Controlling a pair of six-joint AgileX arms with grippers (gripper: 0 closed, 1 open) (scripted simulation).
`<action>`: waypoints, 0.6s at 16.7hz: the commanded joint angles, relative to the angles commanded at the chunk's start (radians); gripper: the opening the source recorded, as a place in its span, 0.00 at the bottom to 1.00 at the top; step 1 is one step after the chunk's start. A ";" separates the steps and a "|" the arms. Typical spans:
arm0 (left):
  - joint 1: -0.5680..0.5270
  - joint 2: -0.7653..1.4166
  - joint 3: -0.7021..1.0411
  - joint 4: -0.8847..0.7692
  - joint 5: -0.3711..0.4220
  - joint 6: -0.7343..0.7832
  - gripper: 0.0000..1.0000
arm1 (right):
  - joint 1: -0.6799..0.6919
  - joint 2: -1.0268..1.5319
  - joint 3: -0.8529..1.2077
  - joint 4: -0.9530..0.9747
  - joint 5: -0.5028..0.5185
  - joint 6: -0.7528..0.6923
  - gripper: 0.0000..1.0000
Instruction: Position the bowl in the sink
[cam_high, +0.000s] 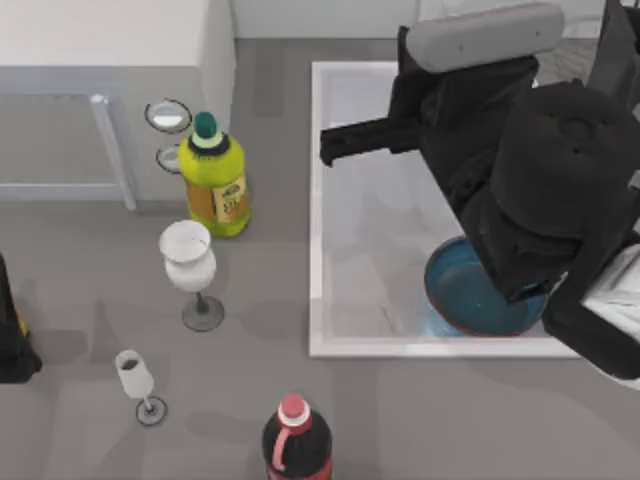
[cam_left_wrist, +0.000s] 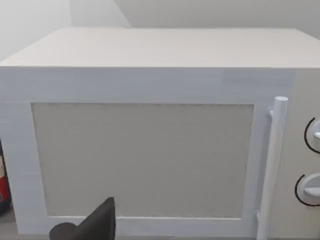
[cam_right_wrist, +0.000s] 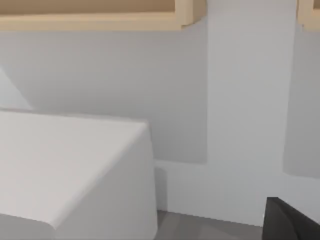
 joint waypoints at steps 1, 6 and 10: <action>0.000 0.000 0.000 0.000 0.000 0.000 1.00 | -0.037 0.020 -0.022 0.043 0.035 -0.007 0.00; 0.000 0.000 0.000 0.000 0.000 0.000 1.00 | -0.157 0.094 -0.095 0.168 0.147 -0.027 0.00; 0.000 0.000 0.000 0.000 0.000 0.000 1.00 | -0.163 0.099 -0.099 0.174 0.153 -0.029 0.00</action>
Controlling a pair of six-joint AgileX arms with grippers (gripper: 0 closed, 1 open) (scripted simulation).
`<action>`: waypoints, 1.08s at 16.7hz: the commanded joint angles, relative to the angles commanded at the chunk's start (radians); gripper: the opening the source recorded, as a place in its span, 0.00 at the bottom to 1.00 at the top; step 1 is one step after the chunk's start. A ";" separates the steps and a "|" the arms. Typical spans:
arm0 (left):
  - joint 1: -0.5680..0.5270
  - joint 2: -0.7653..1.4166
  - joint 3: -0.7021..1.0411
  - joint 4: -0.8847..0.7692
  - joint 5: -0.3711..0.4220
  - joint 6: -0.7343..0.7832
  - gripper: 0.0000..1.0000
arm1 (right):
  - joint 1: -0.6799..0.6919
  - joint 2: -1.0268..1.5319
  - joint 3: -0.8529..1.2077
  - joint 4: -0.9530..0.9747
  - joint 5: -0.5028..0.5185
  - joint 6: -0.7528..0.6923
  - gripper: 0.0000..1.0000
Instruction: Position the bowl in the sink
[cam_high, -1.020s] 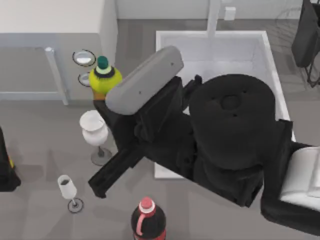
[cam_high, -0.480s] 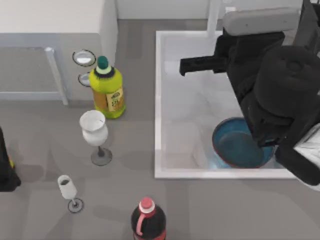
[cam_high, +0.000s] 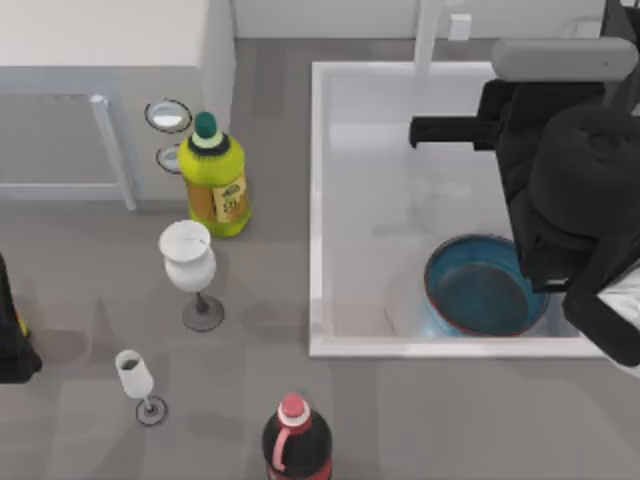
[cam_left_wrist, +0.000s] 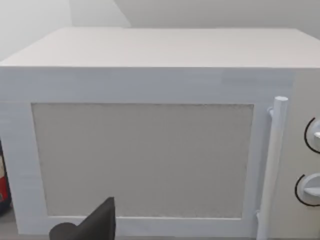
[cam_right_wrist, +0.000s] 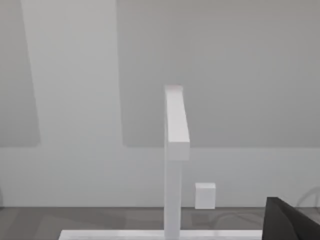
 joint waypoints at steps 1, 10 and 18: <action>0.000 0.000 0.000 0.000 0.000 0.000 1.00 | 0.000 0.000 0.000 0.000 0.000 0.000 0.00; 0.000 0.000 0.000 0.000 0.000 0.000 1.00 | 0.007 0.185 -0.021 0.204 0.008 -0.002 0.00; 0.000 0.000 0.000 0.000 0.000 0.000 1.00 | 0.003 0.509 -0.069 0.603 0.011 -0.002 0.00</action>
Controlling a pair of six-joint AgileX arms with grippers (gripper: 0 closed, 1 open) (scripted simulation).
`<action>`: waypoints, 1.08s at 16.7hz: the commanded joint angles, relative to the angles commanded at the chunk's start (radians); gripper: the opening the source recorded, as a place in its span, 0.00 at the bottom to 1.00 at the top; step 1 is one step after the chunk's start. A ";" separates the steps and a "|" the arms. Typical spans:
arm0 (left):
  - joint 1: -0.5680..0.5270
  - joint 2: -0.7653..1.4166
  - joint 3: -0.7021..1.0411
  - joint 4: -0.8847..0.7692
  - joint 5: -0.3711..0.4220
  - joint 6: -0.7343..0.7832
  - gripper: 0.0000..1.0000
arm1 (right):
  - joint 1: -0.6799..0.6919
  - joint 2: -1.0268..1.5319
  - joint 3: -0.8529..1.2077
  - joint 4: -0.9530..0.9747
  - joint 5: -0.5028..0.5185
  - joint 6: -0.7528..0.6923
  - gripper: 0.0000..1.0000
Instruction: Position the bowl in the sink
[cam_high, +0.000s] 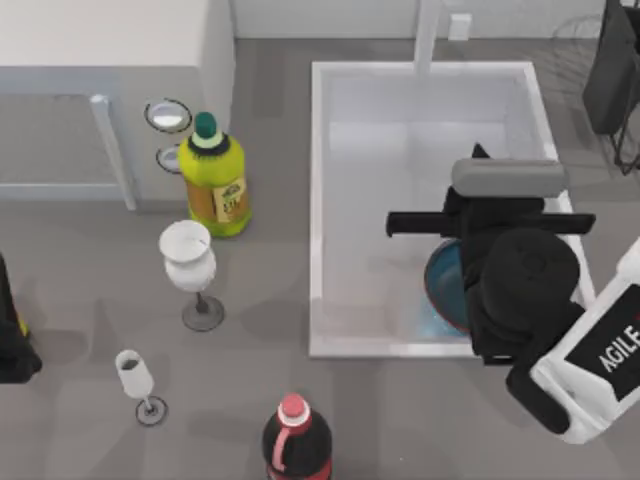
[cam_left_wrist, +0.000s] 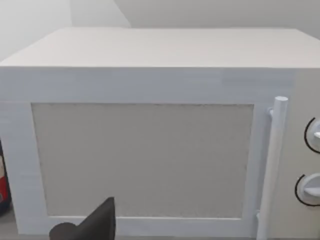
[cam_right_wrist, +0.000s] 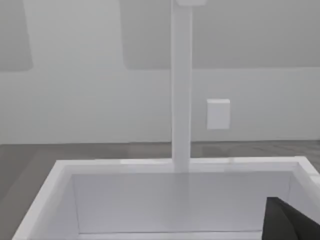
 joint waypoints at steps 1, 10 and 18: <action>0.000 0.000 0.000 0.000 0.000 0.000 1.00 | -0.001 0.031 -0.006 0.040 -0.001 0.000 0.00; 0.000 0.000 0.000 0.000 0.000 0.000 1.00 | -0.004 0.121 -0.030 0.129 -0.003 -0.002 0.00; 0.000 0.000 0.000 0.000 0.000 0.000 1.00 | -0.004 0.121 -0.030 0.129 -0.003 -0.002 0.60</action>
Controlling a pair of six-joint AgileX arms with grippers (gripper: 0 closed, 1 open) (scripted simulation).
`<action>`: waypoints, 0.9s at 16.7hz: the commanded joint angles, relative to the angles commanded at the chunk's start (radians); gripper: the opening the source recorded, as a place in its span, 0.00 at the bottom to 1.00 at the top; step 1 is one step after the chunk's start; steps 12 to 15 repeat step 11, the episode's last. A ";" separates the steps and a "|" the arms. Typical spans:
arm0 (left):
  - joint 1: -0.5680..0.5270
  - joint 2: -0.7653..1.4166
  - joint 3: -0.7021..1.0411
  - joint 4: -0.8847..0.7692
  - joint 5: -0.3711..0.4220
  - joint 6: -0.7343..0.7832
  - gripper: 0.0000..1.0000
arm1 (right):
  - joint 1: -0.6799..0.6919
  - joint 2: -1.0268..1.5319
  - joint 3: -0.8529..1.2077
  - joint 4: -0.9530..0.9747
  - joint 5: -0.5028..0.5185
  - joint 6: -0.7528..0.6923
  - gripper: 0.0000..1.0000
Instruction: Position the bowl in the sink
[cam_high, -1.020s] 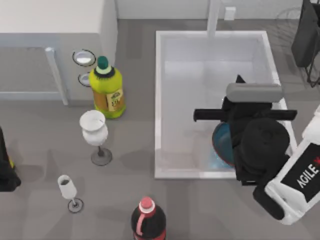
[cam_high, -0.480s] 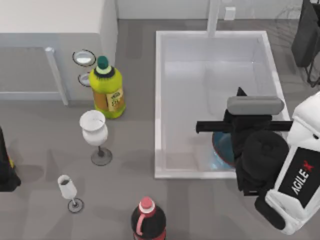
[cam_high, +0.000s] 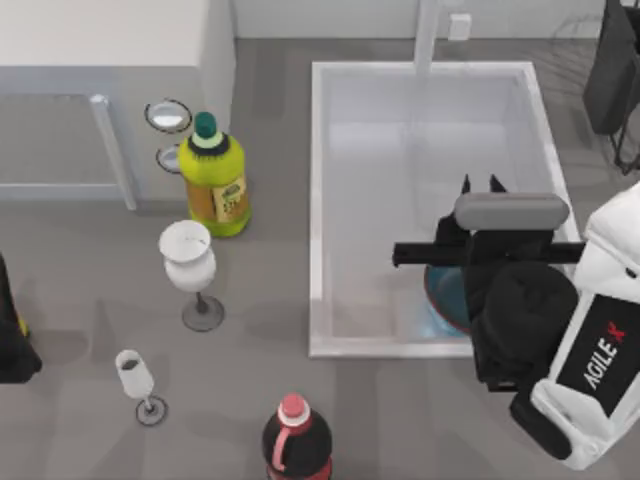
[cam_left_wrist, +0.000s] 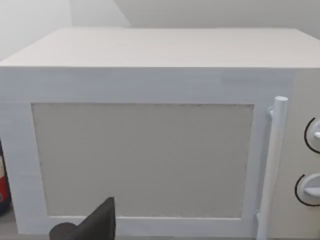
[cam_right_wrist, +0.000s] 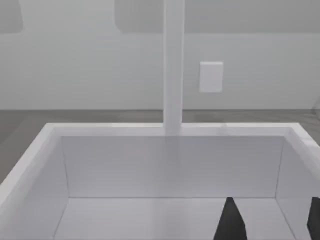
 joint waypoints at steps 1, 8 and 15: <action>0.000 0.000 0.000 0.000 0.000 0.000 1.00 | 0.000 0.000 0.000 0.000 0.000 0.000 0.68; 0.000 0.000 0.000 0.000 0.000 0.000 1.00 | 0.000 0.000 0.000 0.000 0.000 0.000 1.00; 0.000 0.000 0.000 0.000 0.000 0.000 1.00 | 0.000 0.000 0.000 0.000 0.000 0.000 1.00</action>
